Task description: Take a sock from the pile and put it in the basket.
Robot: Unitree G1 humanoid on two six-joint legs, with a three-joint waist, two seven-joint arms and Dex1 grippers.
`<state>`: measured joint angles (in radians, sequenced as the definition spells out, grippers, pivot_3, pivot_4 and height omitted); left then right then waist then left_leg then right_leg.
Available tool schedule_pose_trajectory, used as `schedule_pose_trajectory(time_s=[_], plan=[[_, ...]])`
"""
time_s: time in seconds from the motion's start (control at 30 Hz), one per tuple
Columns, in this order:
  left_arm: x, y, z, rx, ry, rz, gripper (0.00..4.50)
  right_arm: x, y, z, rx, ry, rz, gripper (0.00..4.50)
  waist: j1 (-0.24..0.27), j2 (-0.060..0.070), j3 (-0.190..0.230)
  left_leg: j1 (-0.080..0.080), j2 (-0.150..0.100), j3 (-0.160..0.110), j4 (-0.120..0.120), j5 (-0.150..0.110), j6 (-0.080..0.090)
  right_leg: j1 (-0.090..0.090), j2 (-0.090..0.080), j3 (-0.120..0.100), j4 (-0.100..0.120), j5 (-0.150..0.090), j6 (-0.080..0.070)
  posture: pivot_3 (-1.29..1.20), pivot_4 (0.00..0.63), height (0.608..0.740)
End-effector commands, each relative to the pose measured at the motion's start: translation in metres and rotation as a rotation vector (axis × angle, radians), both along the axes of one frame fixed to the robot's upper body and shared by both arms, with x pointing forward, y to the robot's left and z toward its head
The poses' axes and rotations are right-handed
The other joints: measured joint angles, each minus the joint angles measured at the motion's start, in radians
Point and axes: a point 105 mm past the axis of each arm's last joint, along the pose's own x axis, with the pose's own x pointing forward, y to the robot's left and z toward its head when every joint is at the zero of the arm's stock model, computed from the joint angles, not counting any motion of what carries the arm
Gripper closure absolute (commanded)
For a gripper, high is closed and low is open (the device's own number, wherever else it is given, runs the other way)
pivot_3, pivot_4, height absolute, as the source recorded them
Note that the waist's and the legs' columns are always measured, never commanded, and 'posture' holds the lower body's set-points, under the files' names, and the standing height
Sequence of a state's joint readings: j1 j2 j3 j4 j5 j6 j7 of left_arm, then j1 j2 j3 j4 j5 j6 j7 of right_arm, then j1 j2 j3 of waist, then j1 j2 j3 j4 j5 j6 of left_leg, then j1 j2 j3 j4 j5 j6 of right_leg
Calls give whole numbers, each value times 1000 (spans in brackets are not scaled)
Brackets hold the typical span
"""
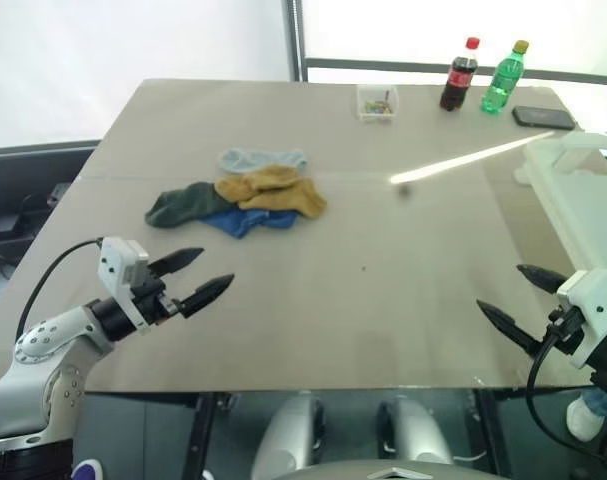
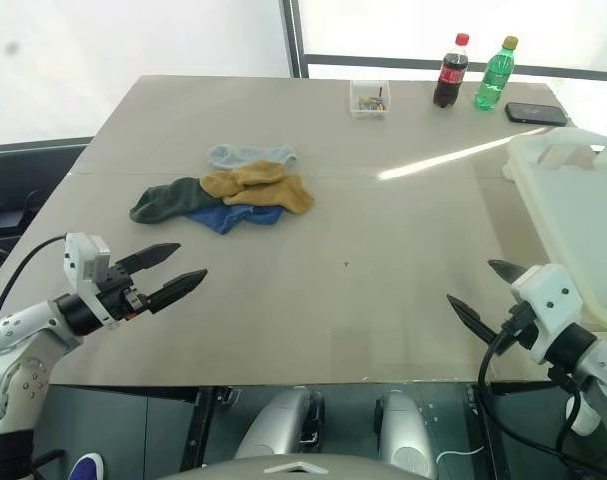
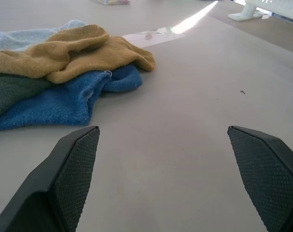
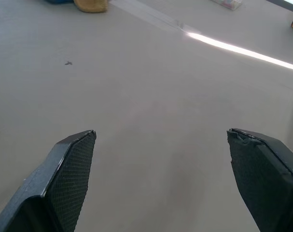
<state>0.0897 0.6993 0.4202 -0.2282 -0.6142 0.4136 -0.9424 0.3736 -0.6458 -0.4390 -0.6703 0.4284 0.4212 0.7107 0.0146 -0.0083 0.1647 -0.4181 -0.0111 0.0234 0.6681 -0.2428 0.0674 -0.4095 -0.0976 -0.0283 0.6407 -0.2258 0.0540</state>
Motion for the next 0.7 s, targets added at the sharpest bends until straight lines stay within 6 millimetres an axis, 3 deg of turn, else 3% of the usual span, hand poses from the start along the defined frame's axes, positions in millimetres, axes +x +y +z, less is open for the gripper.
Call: schedule_pose_trajectory(time_s=[0.03,0.7], plan=[[-2,-4,11,-6,-40,-19,14,0,7,9,-1,-38,29,48,0,0,0,0,0,0,0,0,0,0,0,0,0,0,0,0,150,729],[7,-15,14,-45,-33,27,14,5,26,7,36,-46,89,48,0,0,0,0,0,0,0,0,0,0,0,0,0,0,0,0,150,729]])
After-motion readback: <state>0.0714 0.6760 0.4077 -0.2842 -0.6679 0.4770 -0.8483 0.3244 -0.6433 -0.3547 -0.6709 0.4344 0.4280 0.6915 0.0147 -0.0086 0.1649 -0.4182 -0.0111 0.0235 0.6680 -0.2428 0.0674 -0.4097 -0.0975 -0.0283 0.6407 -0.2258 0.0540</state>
